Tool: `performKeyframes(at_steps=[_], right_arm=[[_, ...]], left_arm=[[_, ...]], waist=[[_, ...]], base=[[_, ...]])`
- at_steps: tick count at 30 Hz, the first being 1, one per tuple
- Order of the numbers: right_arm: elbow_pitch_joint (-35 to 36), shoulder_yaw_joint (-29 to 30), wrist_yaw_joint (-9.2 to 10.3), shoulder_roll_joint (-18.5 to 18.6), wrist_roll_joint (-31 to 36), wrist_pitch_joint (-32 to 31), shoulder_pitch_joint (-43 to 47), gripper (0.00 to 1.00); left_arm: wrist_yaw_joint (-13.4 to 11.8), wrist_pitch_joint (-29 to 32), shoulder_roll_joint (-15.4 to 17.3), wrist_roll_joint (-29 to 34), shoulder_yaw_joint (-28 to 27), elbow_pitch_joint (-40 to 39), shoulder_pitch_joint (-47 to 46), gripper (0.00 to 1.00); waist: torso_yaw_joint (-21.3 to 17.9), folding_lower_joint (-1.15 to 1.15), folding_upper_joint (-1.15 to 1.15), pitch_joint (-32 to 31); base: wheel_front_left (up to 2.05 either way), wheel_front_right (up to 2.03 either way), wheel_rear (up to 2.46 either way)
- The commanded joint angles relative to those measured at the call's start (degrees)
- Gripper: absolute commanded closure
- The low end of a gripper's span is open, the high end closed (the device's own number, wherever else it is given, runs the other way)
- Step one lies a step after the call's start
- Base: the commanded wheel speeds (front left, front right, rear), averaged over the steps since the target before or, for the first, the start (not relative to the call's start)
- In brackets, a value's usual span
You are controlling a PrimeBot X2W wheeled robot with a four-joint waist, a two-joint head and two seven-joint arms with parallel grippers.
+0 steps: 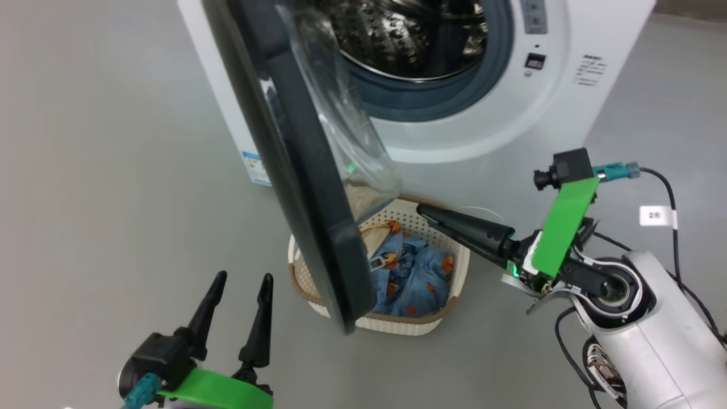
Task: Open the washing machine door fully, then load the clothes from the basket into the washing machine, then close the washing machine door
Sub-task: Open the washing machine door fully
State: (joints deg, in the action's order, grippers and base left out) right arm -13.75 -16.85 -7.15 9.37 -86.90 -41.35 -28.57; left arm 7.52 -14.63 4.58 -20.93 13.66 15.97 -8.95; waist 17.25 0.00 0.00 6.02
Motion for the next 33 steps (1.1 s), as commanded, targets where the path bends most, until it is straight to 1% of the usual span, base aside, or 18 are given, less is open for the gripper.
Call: performKeyframes(at_steps=[1, 5, 7, 14, 17, 23, 28, 33], right_arm=[[1.3, -1.1, -0.34, 0.4, 1.8, 1.7, 0.7, 0.00], [0.3, -2.7, -0.34, 2.7, 3.9, 5.3, 2.2, 0.00], [-0.6, -4.6, -0.34, 4.3, 6.1, 7.4, 2.9, 0.00], [-2.8, -6.6, -0.34, 6.7, 4.4, 13.4, 5.4, 0.00], [-3.1, -7.2, -0.34, 7.6, 4.4, 14.9, 5.8, 0.00], [-3.4, -9.4, -0.34, 10.8, 5.5, 20.4, 7.4, 0.00], [-3.6, -12.0, -0.34, 13.6, 7.0, 26.5, 9.2, 0.00], [-4.2, -13.8, -0.34, 15.4, 7.6, 34.9, 11.5, 0.00]], left_arm=[[0.0, -0.4, 1.3, -0.3, -2.5, -0.6, 0.2, 0.00], [0.0, -0.4, 1.7, -1.1, -3.8, -0.6, 0.7, 0.00], [0.0, -0.4, 2.0, -1.4, -4.6, -0.5, 1.3, 0.00], [0.0, -0.4, 2.6, -1.6, -6.8, -0.7, 3.6, 0.00], [0.0, -0.4, 2.8, -1.5, -7.2, -0.8, 3.9, 0.00], [0.0, -0.4, 2.7, -1.0, -8.0, -1.1, 4.6, 0.00], [0.0, -0.4, 2.5, -0.8, -8.5, -1.2, 5.0, 0.00], [0.0, -0.4, 2.5, -0.6, -8.9, -1.1, 5.3, 0.00]], waist=[[-2.6, 0.00, 0.00, -2.0], [-4.4, 0.00, 0.00, -2.9], [-5.3, 0.00, 0.00, -3.7], [-8.3, 0.00, 0.00, -5.5], [-9.0, 0.00, 0.00, -5.6], [-10.8, 0.00, 0.00, -5.8], [-11.6, 0.00, 0.00, -5.9], [-12.1, 0.00, 0.00, -6.2]], base=[[0.00, 0.00, 0.00], [0.00, 0.00, 0.00], [0.00, 0.00, 0.00], [0.00, 0.00, 0.00], [0.00, 0.00, 0.00], [0.00, 0.00, 0.00], [0.00, 0.00, 0.00], [0.00, 0.00, 0.00]])
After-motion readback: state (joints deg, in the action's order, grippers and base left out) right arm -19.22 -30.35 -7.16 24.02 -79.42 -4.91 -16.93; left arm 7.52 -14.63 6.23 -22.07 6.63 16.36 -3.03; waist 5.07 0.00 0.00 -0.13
